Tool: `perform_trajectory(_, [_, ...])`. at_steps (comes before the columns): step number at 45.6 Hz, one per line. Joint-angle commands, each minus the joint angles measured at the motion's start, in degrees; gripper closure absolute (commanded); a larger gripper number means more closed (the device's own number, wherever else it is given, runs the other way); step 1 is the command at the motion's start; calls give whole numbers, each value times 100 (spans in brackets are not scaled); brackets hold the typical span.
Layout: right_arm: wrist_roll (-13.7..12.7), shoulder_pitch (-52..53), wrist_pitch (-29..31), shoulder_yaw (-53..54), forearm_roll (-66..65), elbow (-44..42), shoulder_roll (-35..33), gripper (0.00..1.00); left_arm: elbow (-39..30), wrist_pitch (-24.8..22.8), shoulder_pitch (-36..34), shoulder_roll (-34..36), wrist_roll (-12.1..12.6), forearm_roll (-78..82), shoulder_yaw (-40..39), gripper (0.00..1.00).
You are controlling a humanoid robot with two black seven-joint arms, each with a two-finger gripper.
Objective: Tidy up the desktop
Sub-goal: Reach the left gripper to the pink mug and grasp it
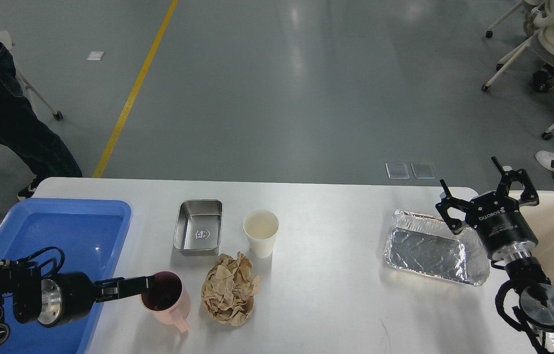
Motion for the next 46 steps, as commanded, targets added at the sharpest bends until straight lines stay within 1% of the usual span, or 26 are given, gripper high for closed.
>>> perform_trajectory(1, [3,0,3,4,0,6,-6,0,58,19,-14,-214,7,83,27,16])
perform_trajectory(13, [3,-36,3,39,0,15,-24,0,164,19,-5,-302,24,452,159,21])
perform_trajectory(16, [3,-44,3,48,0,23,-15,0,199,10,-5,-302,51,461,159,26])
perform_trajectory(20, [3,-62,3,57,0,32,-15,0,251,10,-14,-302,59,513,221,36])
perform_trajectory(25, [3,-71,12,66,0,41,-15,0,330,10,-23,-354,59,584,388,39])
perform_trajectory(32, [3,-71,12,74,0,41,-15,0,533,10,-14,-548,59,628,432,50])
perform_trajectory(41, [3,-71,21,74,0,41,-15,0,656,10,-14,-715,51,637,449,79])
perform_trajectory(44, [3,-71,21,74,0,41,-15,0,656,-16,-23,-724,42,628,449,90])
perform_trajectory(46, [3,-71,21,74,0,41,-6,0,656,-34,-49,-715,42,628,449,100])
